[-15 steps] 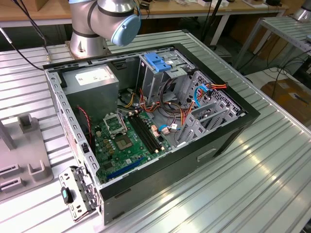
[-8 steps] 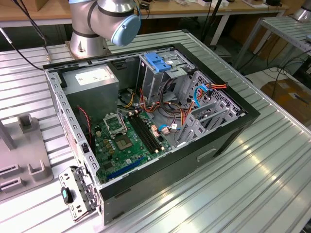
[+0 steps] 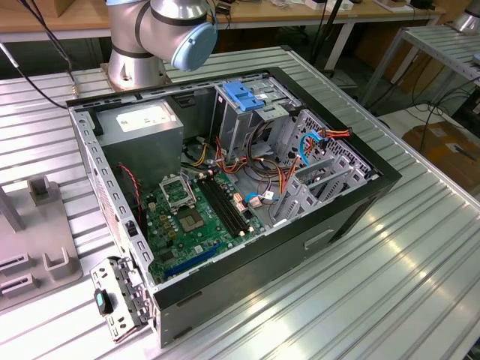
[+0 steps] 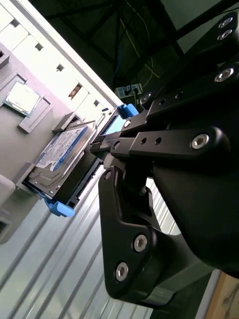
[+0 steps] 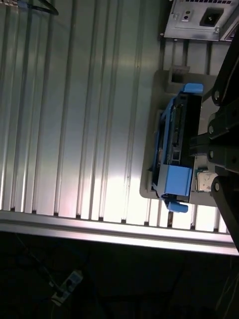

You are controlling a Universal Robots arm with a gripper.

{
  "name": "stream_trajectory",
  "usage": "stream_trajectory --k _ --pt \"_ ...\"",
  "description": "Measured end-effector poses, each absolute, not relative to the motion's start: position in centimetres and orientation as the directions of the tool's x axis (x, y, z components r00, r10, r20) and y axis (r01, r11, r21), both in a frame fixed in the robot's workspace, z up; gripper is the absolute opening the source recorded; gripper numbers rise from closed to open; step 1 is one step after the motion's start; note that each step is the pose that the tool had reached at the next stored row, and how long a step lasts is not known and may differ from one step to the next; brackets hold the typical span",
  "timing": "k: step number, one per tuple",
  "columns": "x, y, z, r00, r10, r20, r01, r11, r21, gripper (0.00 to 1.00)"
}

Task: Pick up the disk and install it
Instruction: 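Pick up the disk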

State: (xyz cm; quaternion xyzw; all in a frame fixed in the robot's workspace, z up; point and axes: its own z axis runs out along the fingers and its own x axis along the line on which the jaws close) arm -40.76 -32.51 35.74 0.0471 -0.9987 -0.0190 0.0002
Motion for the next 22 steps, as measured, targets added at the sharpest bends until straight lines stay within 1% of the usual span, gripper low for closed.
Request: stream_trajectory --k 8,22 --pt "-40.8 -32.51 35.71 -0.99 -0.144 -0.001 -0.144 0.989 0.038 0.11" --pt "-40.8 -32.51 35.71 -0.989 -0.15 -0.001 -0.15 0.988 0.038 0.11"
